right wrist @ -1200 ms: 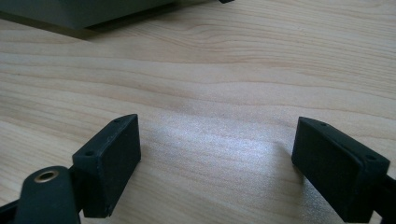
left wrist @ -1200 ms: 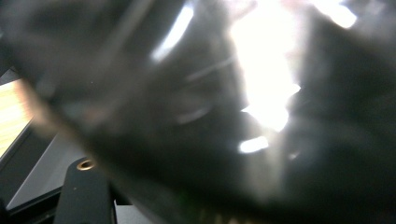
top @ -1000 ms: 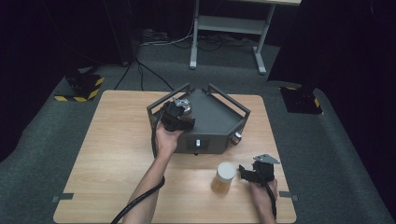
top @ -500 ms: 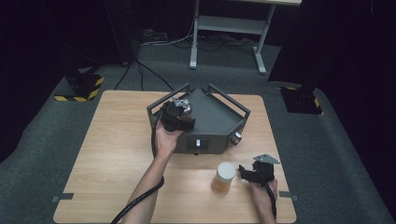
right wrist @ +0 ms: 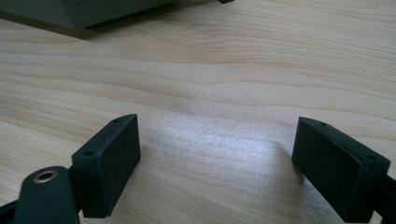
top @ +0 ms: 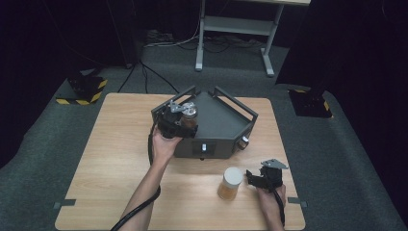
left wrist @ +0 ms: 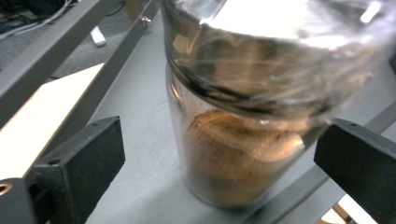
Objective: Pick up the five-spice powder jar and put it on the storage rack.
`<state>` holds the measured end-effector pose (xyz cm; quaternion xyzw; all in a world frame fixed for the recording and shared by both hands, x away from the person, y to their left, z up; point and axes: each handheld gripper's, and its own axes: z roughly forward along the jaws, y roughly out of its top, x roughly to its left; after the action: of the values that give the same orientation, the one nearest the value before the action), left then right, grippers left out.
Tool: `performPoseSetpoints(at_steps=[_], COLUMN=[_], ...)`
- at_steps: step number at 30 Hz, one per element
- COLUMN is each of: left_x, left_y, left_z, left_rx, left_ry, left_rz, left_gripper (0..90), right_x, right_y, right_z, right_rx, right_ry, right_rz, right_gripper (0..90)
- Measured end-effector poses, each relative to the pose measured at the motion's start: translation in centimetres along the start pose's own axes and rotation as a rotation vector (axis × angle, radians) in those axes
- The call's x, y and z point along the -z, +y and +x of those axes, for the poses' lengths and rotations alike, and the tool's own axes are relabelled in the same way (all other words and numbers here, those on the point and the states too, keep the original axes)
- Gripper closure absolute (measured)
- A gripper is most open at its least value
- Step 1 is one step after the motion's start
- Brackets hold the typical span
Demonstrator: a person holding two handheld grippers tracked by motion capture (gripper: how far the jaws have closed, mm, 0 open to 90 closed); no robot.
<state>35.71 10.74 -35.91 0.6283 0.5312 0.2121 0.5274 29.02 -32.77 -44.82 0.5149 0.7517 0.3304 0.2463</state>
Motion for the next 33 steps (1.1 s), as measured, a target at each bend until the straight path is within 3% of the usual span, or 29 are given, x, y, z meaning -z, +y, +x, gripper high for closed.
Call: performPoseSetpoints(at_steps=[13, 26, 33], left_x=[1.9, 5.8, 7.3], left_y=[-0.5, -2.3, -3.0], left_z=[0.5, 2.0, 3.0], left_rx=[-0.034, -0.077, -0.072], left_ry=[-0.037, -0.066, -0.070], left_rz=[-0.010, -0.017, -0.010], left_gripper=[0.5, 0.7, 0.7], right_x=[0.0, 0.0, 0.0], right_y=[0.0, 0.0, 0.0], right_z=[-0.1, -0.1, -0.1], right_rx=[-0.001, -0.004, -0.004], right_ry=[0.001, 0.002, 0.002], right_rz=[0.001, 0.002, 0.002], right_gripper=[15.3, 15.1, 15.1])
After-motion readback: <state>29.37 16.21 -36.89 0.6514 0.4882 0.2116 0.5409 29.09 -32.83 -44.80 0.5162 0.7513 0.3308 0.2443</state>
